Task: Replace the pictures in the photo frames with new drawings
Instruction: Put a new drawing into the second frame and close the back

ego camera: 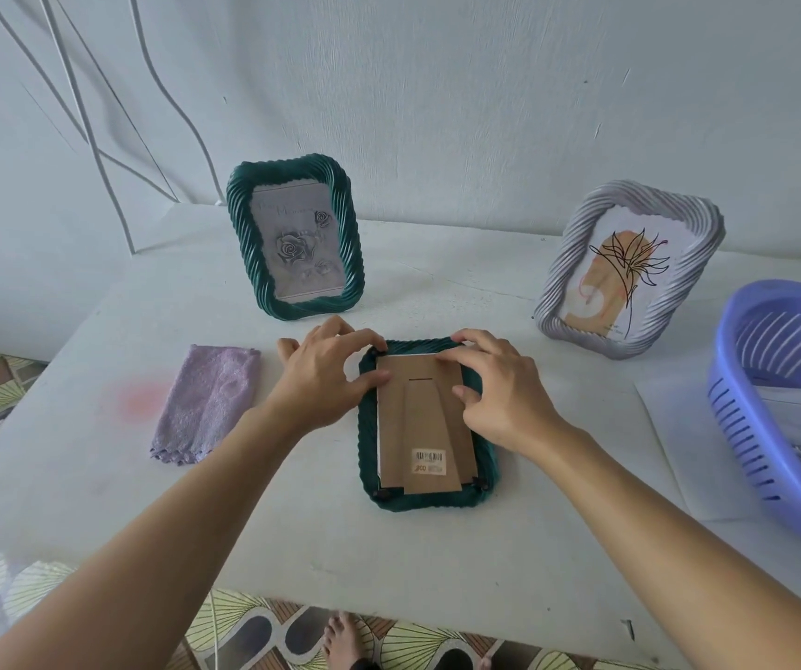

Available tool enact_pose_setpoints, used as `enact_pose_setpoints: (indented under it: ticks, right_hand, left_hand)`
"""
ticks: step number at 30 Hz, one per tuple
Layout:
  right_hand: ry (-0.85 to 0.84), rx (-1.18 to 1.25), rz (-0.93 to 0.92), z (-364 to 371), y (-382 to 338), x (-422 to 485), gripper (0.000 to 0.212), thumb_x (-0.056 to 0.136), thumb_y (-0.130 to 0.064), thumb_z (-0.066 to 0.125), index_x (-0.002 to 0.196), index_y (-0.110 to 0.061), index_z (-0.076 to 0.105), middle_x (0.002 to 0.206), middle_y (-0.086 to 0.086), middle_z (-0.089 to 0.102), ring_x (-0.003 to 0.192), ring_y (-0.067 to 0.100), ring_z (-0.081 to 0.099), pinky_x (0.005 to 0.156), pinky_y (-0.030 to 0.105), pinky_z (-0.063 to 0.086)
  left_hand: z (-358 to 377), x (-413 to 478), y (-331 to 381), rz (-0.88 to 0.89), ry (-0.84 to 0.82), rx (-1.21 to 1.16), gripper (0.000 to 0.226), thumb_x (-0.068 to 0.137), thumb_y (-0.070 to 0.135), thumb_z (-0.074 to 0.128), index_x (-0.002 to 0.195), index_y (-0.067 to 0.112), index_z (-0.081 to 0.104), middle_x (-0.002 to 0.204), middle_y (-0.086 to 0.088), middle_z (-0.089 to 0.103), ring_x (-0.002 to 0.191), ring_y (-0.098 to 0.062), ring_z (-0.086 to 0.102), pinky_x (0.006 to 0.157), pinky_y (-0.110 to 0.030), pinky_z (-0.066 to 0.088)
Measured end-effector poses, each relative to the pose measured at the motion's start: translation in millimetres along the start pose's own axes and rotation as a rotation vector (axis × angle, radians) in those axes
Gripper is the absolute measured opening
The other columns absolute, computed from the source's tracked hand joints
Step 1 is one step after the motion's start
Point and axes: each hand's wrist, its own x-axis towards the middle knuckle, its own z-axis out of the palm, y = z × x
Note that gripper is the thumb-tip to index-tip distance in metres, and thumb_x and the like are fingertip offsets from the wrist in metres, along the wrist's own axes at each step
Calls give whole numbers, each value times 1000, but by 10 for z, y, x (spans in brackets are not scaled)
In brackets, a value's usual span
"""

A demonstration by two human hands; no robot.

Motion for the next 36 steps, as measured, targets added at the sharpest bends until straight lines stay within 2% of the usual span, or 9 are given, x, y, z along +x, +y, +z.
enact_pose_setpoints:
  ticks: [6, 13, 17, 21, 23, 26, 31, 36]
  right_hand:
    - [-3, -7, 11, -3, -8, -14, 46, 86, -18, 68, 129, -31, 61, 144, -11, 43, 128, 19, 45, 103, 43, 37]
    - [-7, -20, 31, -1, -45, -23, 46, 87, -15, 67, 130, -28, 61, 146, -10, 43, 130, 19, 43, 104, 40, 37]
    - [20, -48, 2, -12, -126, -80, 45, 88, -7, 63, 130, -26, 62, 146, -5, 47, 134, 22, 39, 103, 47, 41]
    - [167, -28, -139, 50, -244, -282, 37, 85, 0, 63, 111, -25, 72, 126, -5, 63, 117, 22, 55, 89, 48, 46]
    - [162, 0, -161, 58, -292, -402, 28, 90, -8, 62, 108, -27, 73, 119, -12, 65, 110, 15, 59, 89, 44, 44]
    - [87, 3, -169, 86, -300, -516, 22, 96, -26, 58, 114, -28, 70, 125, -14, 62, 114, 12, 57, 94, 43, 43]
    - [60, -3, -159, 147, -282, -561, 27, 97, -38, 56, 119, -27, 67, 132, -11, 58, 121, 15, 54, 96, 46, 47]
    - [44, -24, -154, 163, -268, -594, 36, 96, -48, 55, 126, -29, 63, 140, -14, 51, 128, 14, 47, 100, 42, 40]
  left_hand:
    - [-28, 76, -97, 85, -59, -34, 23, 88, 62, 59, 104, 46, 62, 105, 15, 53, 104, -12, 49, 88, -48, 33]
    - [-22, 51, -129, 147, 2, -45, 20, 87, 60, 63, 95, 42, 67, 101, 20, 56, 97, -12, 49, 83, -44, 27]
    - [-11, 11, -109, 142, 50, -31, 23, 87, 60, 63, 99, 41, 70, 100, 18, 58, 96, -12, 50, 77, -39, 23]
    - [-36, -2, -61, 133, 66, 18, 24, 87, 60, 63, 100, 41, 69, 98, 18, 60, 94, -13, 50, 73, -37, 18]
    - [-37, -17, -36, 129, 69, 51, 25, 88, 60, 62, 101, 41, 68, 98, 17, 60, 93, -13, 50, 71, -36, 15]
    - [-5, -67, -6, 113, 82, 91, 25, 91, 58, 58, 107, 40, 67, 102, 14, 60, 95, -14, 51, 72, -35, 13]
    - [45, -333, 56, 103, 112, 85, 28, 95, 51, 57, 119, 38, 66, 119, 8, 56, 106, -16, 53, 81, -40, 28]
    - [20, -957, 111, 213, 97, 9, 24, 93, 52, 59, 110, 39, 71, 113, 19, 60, 108, -10, 51, 84, -44, 32]
